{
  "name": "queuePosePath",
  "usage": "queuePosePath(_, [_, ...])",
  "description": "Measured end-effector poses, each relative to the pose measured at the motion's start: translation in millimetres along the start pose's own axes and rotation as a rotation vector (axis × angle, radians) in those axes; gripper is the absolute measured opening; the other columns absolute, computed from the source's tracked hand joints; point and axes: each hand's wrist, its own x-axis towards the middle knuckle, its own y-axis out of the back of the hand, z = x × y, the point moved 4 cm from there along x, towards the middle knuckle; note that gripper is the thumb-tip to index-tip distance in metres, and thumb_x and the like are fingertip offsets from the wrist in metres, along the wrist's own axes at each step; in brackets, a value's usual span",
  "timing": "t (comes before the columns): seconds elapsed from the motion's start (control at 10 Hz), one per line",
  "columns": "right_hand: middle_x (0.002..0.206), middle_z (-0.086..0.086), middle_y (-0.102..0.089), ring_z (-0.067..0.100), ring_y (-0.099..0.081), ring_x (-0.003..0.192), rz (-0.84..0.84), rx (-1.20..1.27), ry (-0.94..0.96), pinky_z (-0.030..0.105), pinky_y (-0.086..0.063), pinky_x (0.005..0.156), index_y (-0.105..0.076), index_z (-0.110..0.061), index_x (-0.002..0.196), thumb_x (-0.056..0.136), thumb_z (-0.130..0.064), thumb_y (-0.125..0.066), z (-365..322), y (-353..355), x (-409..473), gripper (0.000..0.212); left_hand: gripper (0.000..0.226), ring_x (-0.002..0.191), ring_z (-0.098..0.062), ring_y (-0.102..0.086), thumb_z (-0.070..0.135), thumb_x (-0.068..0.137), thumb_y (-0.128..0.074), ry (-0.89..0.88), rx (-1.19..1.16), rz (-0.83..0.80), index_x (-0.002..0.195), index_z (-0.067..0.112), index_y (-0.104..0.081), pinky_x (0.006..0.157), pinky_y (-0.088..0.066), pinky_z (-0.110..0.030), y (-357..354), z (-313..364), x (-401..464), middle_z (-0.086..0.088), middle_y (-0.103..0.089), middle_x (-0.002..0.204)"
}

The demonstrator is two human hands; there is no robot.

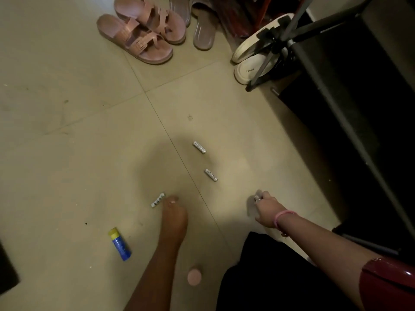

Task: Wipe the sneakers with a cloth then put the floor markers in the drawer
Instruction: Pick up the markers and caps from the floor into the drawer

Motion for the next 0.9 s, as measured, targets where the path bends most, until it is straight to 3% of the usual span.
queuePosePath(0.1, [0.134,0.015,-0.040,0.031,-0.055,0.108,0.018,-0.077,0.099,0.034,-0.045,0.083,-0.050,-0.012,0.119,0.089,-0.025,-0.056,-13.1,2.9,2.8,0.033,0.037,0.106,-0.049,-0.049,0.014,0.090,-0.063,0.033,0.055,0.261,0.115,-0.010,-0.051,0.085,-0.044,-0.047,45.3,-25.7,24.3,-0.031,-0.048,0.113])
queuePosePath(0.2, [0.117,0.011,-0.054,0.023,-0.059,0.090,0.153,-0.117,0.184,0.033,-0.044,0.074,-0.050,-0.027,0.107,0.088,-0.023,-0.050,-18.7,10.5,-1.1,0.019,0.053,0.110,-0.046,-0.046,0.030,0.088,-0.068,0.077,0.258,0.077,0.123,-0.005,-0.048,0.087,-0.043,-0.050,48.9,-40.3,36.3,-0.027,-0.045,0.119])
queuePosePath(0.3, [0.100,-0.001,-0.059,0.024,-0.056,0.092,0.320,0.011,0.188,0.030,-0.038,0.076,-0.053,-0.027,0.095,0.086,-0.023,-0.050,-27.3,23.2,-4.3,0.010,0.055,0.118,-0.043,-0.044,0.033,0.096,-0.055,0.023,0.419,-0.087,0.136,0.000,-0.040,0.095,-0.041,-0.046,46.0,-46.6,44.8,-0.024,-0.042,0.131])
queuePosePath(0.4, [0.095,-0.006,-0.053,0.024,-0.054,0.099,0.340,0.090,0.200,0.018,-0.030,0.075,-0.054,-0.018,0.094,0.091,-0.016,-0.051,-36.6,35.7,-3.7,0.005,0.046,0.120,-0.040,-0.045,0.031,0.100,-0.046,0.027,0.315,-0.063,0.134,0.001,-0.044,0.097,-0.040,-0.044,43.7,-41.1,46.5,-0.021,-0.045,0.133])
queuePosePath(0.5, [0.117,0.006,-0.049,0.025,-0.051,0.108,0.352,0.261,0.341,0.017,-0.034,0.082,-0.051,-0.009,0.116,0.086,-0.003,-0.053,-63.6,57.5,7.1,0.030,0.031,0.105,-0.041,-0.053,0.025,0.100,-0.043,0.006,0.089,0.033,0.104,-0.001,-0.058,0.084,-0.040,-0.040,48.3,-34.3,47.6,-0.023,-0.059,0.107])
queuePosePath(0.6, [0.122,0.009,-0.041,0.029,-0.048,0.105,0.319,0.275,0.376,0.030,-0.040,0.088,-0.044,-0.012,0.123,0.085,0.000,-0.048,-81.5,73.0,13.9,0.041,0.035,0.092,-0.036,-0.056,0.031,0.101,-0.036,0.016,0.023,0.043,0.084,0.007,-0.055,0.075,-0.037,-0.036,53.4,-22.7,45.5,-0.013,-0.058,0.086])
queuePosePath(0.7, [0.119,0.012,-0.038,0.032,-0.046,0.102,0.378,0.088,0.302,0.036,-0.038,0.085,-0.042,-0.011,0.125,0.088,-0.006,-0.040,-102.5,90.2,19.7,0.038,0.042,0.080,-0.031,-0.054,0.037,0.102,-0.030,-0.009,0.098,0.075,0.073,0.012,-0.049,0.071,-0.034,-0.033,60.1,-2.5,48.1,-0.003,-0.052,0.074])
queuePosePath(0.8, [0.123,0.012,-0.038,0.031,-0.047,0.107,0.464,-0.031,0.279,0.036,-0.037,0.085,-0.034,-0.016,0.138,0.092,-0.016,-0.039,-113.2,94.2,22.1,0.046,0.043,0.079,-0.029,-0.053,0.043,0.101,-0.032,-0.036,0.106,0.125,0.072,0.015,-0.047,0.071,-0.035,-0.033,63.6,16.0,57.8,-0.003,-0.052,0.077])
queuePosePath(0.9, [0.132,0.011,-0.040,0.031,-0.051,0.110,0.420,-0.197,0.315,0.038,-0.038,0.087,-0.027,-0.020,0.145,0.100,-0.019,-0.032,-120.7,88.6,27.0,0.046,0.041,0.082,-0.025,-0.052,0.049,0.097,-0.044,-0.154,0.152,0.195,0.088,0.013,-0.059,0.071,-0.037,-0.032,63.4,50.6,74.9,-0.004,-0.053,0.090])
